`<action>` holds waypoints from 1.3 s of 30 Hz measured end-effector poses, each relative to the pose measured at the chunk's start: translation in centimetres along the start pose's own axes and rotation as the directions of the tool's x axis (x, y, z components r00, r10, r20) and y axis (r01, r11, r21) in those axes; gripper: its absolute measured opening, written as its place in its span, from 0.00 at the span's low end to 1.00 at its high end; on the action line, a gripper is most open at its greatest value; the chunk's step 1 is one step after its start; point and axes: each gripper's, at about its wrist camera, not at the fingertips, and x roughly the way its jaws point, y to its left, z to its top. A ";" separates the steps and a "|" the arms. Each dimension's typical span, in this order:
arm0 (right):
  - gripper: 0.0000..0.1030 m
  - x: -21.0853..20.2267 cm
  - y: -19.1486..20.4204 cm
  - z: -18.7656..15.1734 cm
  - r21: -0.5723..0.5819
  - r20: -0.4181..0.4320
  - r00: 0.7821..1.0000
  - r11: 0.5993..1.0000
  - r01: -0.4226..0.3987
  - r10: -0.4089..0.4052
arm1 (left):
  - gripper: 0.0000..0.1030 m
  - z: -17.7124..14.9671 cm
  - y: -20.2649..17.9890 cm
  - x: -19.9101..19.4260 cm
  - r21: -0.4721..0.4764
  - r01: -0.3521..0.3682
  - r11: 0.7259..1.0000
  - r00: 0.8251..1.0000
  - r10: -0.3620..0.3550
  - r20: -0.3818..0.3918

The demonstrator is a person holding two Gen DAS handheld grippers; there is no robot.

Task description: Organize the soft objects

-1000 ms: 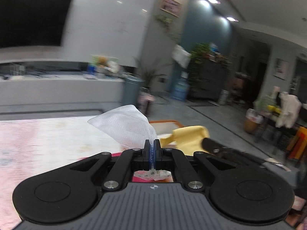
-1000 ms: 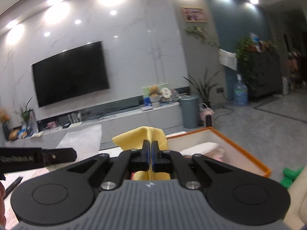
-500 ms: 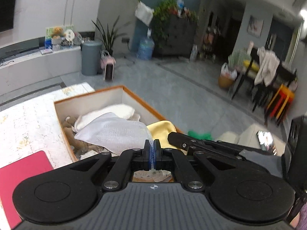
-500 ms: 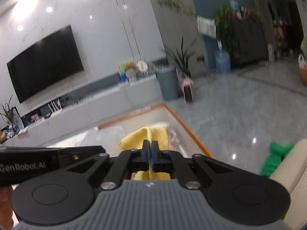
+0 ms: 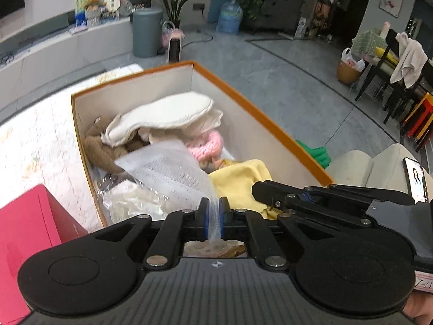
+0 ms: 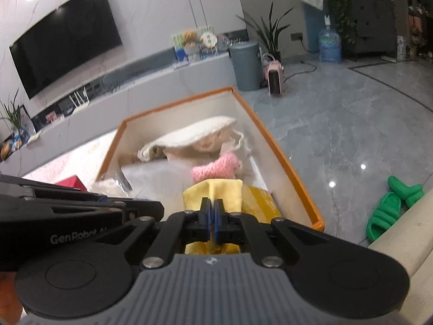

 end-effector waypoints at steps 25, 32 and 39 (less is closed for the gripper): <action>0.38 -7.2 3.6 2.9 -0.022 0.096 0.993 0.998 -0.067 0.068 | 0.56 -1.3 2.2 -12.6 -0.078 -0.092 0.993 0.943 0.113 0.314; 0.50 -11.5 7.7 3.2 -0.107 0.151 0.981 0.988 -0.107 0.123 | 0.56 -3.2 2.3 -17.6 -0.092 -0.224 0.970 0.878 0.242 0.413; 0.68 -15.2 10.9 1.9 -0.146 0.174 0.971 0.979 -0.139 0.164 | 0.56 -5.6 2.0 -21.6 -0.122 -0.326 0.937 0.811 0.344 0.473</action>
